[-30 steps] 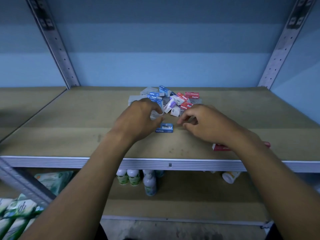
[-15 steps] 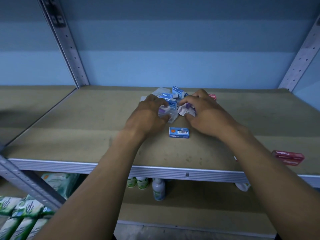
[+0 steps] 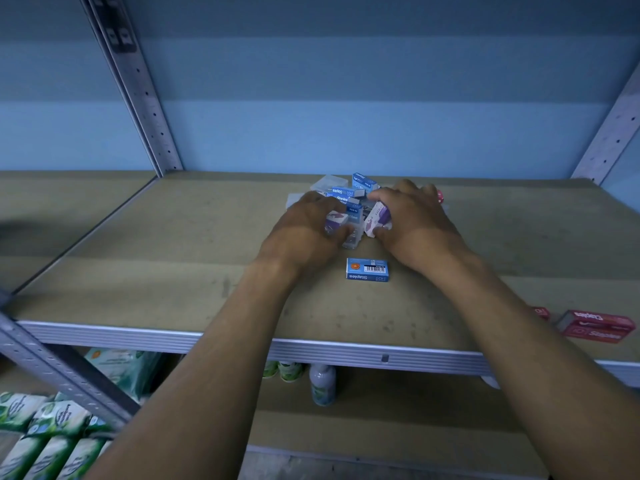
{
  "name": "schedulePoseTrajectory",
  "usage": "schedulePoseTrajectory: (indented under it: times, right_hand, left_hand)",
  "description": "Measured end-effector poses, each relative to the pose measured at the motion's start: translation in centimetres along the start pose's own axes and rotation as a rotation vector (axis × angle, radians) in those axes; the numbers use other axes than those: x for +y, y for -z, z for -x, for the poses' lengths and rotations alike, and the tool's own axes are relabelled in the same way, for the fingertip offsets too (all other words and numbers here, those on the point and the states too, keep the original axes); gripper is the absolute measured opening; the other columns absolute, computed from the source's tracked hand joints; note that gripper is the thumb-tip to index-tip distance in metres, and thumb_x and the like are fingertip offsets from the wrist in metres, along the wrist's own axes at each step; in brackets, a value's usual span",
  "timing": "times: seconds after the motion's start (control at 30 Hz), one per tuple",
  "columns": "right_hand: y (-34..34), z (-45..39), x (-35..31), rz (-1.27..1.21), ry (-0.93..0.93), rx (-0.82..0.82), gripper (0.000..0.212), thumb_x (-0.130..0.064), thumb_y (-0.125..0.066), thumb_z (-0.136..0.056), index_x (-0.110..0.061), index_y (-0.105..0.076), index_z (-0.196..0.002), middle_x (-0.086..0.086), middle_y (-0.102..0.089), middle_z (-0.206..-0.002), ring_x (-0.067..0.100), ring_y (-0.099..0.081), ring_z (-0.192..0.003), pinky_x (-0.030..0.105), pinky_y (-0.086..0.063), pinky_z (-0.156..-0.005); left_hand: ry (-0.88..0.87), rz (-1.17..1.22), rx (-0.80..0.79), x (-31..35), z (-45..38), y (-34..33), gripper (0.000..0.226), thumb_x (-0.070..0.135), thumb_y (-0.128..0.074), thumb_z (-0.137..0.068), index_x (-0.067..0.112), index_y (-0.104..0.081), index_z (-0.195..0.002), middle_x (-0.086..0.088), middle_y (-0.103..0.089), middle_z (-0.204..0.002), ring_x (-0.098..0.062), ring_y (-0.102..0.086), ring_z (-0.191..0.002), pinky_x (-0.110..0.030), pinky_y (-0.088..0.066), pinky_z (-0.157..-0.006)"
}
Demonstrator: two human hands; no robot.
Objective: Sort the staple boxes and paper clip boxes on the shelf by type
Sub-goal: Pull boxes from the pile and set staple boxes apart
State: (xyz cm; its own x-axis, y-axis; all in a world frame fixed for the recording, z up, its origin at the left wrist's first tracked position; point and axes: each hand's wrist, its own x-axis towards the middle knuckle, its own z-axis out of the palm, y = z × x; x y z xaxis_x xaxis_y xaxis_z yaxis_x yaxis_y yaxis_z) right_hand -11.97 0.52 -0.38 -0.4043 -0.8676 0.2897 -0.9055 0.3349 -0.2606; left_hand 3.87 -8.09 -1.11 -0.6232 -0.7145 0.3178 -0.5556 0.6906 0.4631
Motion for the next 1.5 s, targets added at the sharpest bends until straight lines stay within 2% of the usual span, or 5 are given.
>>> schedulePoseTrajectory:
  times: [0.47, 0.77, 0.9, 1.23, 1.5]
  right_hand:
    - [1.6, 1.6, 0.8, -0.226, -0.031, 0.054, 0.027, -0.018, -0.074, -0.083, -0.027, -0.072, -0.108, -0.001, -0.068, -0.111, 0.02, -0.061, -0.106, 0.034, -0.052, -0.09]
    - [4.2, 4.3, 1.6, -0.522, -0.011, 0.005, 0.033, -0.019, -0.071, -0.086, -0.031, -0.075, -0.116, -0.01, -0.072, -0.111, 0.005, -0.067, -0.089, 0.016, -0.049, -0.083]
    - [5.2, 5.5, 1.8, -0.574, -0.023, -0.078, 0.037, -0.015, -0.058, -0.088, -0.039, -0.076, -0.111, -0.011, -0.07, -0.106, 0.002, -0.062, -0.076, 0.007, -0.04, -0.057]
    - [6.6, 7.8, 1.5, -0.709, -0.035, -0.235, 0.039, 0.001, -0.05, -0.088, -0.025, -0.068, -0.112, 0.003, -0.075, -0.086, 0.034, -0.074, -0.078, 0.05, -0.062, -0.076]
    - [6.8, 8.4, 1.7, -0.59, 0.066, -0.28, 0.024, -0.004, -0.068, -0.087, -0.023, -0.075, -0.099, -0.006, -0.073, -0.077, 0.023, -0.074, -0.072, 0.046, -0.063, -0.074]
  left_hand:
    - [-0.022, -0.049, 0.002, 0.8, 1.3, 1.8, 0.026, 0.033, -0.065, -0.088, 0.024, -0.068, -0.112, -0.001, -0.056, -0.118, -0.017, -0.055, -0.107, -0.02, -0.036, -0.08]
    - [-0.072, -0.011, 0.022, 1.3, 3.5, 3.1, 0.019, 0.024, -0.073, -0.078, 0.023, -0.063, -0.094, 0.0, -0.055, -0.1, -0.015, -0.055, -0.086, -0.016, -0.036, -0.065]
    - [-0.095, 0.034, -0.01, 1.8, 4.4, 3.4, 0.023, 0.025, -0.077, -0.074, 0.023, -0.067, -0.095, 0.0, -0.056, -0.099, -0.011, -0.055, -0.087, -0.014, -0.038, -0.071]
    - [-0.093, 0.091, -0.065, 3.1, 6.7, 4.2, 0.025, 0.041, -0.087, -0.066, 0.027, -0.075, -0.083, 0.012, -0.06, -0.083, 0.003, -0.054, -0.075, -0.008, -0.037, -0.063]
    - [-0.05, 0.153, -0.16, 3.0, 7.5, 4.5, 0.015, 0.029, -0.085, -0.073, 0.029, -0.077, -0.085, 0.011, -0.073, -0.088, -0.007, -0.065, -0.075, -0.022, -0.052, -0.073]
